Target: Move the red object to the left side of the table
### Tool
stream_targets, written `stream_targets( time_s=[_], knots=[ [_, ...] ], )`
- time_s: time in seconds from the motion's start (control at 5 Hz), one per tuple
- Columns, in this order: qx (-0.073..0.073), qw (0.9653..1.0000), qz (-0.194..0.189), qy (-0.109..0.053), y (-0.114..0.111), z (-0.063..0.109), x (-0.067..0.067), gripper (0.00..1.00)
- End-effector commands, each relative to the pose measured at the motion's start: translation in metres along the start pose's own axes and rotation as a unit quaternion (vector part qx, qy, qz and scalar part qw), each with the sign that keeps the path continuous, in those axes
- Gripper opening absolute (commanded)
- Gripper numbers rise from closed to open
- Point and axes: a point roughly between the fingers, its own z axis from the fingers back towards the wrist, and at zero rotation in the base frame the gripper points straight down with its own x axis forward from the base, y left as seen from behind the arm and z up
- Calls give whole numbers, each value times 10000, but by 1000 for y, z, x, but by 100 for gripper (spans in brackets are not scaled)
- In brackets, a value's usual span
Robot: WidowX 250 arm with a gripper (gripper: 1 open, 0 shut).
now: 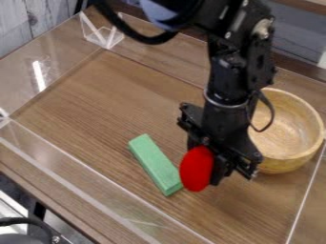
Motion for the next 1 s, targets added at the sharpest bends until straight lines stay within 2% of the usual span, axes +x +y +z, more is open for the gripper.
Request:
stream_targets(
  time_s=[0.0, 0.4, 0.8],
  knots=[
    [-42, 9999, -33, -142, -1, 7, 14, 0],
    [-106, 9964, -840, 9, 0, -13, 1, 0],
    [-118, 9906, -1364, 48, -17, -12, 17, 0]
  ],
)
